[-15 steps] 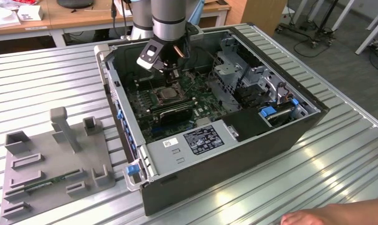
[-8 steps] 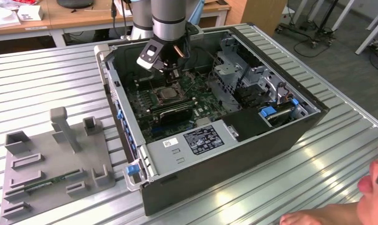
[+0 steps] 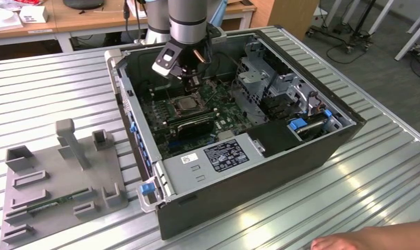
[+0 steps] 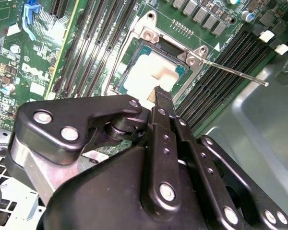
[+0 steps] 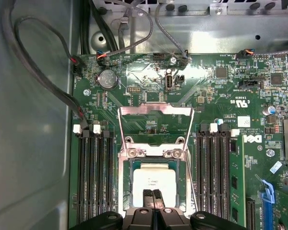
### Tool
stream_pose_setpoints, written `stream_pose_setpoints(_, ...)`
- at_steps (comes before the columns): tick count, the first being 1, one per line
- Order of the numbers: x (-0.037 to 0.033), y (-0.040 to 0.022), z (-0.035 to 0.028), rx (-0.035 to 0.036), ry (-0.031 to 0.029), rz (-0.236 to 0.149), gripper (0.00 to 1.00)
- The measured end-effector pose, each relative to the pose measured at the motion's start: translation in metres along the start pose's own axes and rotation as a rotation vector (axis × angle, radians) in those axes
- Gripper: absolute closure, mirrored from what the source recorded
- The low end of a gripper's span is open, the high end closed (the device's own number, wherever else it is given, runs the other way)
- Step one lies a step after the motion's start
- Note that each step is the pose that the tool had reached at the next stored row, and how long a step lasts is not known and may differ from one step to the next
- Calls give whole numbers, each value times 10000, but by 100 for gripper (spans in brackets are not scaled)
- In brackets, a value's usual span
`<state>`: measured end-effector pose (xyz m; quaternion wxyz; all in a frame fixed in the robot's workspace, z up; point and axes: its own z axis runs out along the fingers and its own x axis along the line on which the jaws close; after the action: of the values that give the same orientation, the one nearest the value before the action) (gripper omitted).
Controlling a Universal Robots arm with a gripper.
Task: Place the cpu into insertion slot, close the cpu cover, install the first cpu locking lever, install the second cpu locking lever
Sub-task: 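Place the cpu into insertion slot, then close the cpu cover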
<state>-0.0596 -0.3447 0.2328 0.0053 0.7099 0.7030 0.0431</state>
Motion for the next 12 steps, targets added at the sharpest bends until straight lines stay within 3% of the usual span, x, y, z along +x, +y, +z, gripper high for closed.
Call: stream_pose_setpoints(12, 0, 34, 2, -1, 0, 2, 89)
